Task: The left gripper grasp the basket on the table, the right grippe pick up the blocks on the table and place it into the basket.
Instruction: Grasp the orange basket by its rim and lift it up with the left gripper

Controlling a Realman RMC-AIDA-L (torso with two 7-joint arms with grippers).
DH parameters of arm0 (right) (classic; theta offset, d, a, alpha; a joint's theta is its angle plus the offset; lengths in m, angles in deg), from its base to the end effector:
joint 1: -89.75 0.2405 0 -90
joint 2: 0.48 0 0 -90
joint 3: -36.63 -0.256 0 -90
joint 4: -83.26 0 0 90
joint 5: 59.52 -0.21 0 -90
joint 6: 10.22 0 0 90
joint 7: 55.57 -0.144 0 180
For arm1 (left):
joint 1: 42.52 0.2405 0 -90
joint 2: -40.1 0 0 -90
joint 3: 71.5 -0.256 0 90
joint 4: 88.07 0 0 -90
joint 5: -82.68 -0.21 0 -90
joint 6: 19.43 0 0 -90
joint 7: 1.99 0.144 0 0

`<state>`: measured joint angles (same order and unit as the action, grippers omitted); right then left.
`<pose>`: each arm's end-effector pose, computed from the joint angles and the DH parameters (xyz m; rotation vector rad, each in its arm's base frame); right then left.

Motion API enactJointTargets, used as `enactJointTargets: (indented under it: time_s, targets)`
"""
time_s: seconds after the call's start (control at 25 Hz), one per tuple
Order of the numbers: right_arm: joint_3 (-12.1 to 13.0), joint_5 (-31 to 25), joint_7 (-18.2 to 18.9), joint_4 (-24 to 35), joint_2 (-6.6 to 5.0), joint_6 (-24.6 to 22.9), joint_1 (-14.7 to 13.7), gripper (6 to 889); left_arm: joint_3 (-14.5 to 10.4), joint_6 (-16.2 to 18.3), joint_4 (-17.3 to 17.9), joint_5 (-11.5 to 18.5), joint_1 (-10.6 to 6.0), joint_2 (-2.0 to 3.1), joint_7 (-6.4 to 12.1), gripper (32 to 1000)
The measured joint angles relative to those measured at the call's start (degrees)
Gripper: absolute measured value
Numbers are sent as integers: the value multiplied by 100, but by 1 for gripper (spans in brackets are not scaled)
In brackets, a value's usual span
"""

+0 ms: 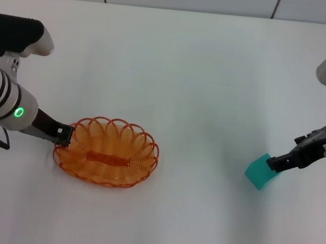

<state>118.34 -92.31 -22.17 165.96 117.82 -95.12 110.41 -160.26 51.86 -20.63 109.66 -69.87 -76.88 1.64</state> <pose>0.2361 0.3185 0.0074 -2.4945 1.0583 -0.4504 -0.2581 0.3488 -0.0226 -2.0716 -1.4647 0.4195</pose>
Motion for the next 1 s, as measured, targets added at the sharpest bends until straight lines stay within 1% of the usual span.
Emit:
enactJointTargets:
  time_s: [0.08,0.16,0.28,0.32,0.4,0.44,0.48,0.56,0.6,0.68,0.72,0.8,0.88,1.0]
  targets:
    - [1,0,0,0,0,0,0,863,30,23,83,0,22,0,1,121]
    - [2,0,0,0,0,0,0,863,95,100,295,2,84,0,2,114]
    - [2,0,0,-11,0,0,0,863,138,272,711,29,212,-4,-12,105]
    - [2,0,0,-15,0,0,0,863,145,396,987,79,296,-5,-33,101]
    - [2,1,0,-21,0,0,0,863,146,522,1236,175,363,-6,-41,95]
    - [2,0,0,-26,0,0,0,863,146,522,1236,175,363,-6,-41,92]
    - [2,0,0,-36,0,0,3,863,147,626,1458,268,415,-7,-47,88]
    - [2,0,0,-49,0,0,14,863,147,780,1785,375,478,-17,-74,84]
    - [2,1,0,-55,0,0,21,862,146,836,1882,407,498,-19,-89,83]
    - [2,1,0,-60,0,3,29,862,113,1006,2311,541,577,-24,-140,80]
    - [2,0,0,-62,0,9,33,862,109,1038,2377,560,590,-25,-152,79]
    - [2,0,0,-88,0,19,46,862,83,1167,2700,605,646,-28,-222,78]
    - [2,1,0,-152,0,65,62,862,50,1234,2884,616,676,-34,-266,75]
    - [2,0,0,-264,0,128,85,862,-65,1314,3190,676,698,-34,-362,70]
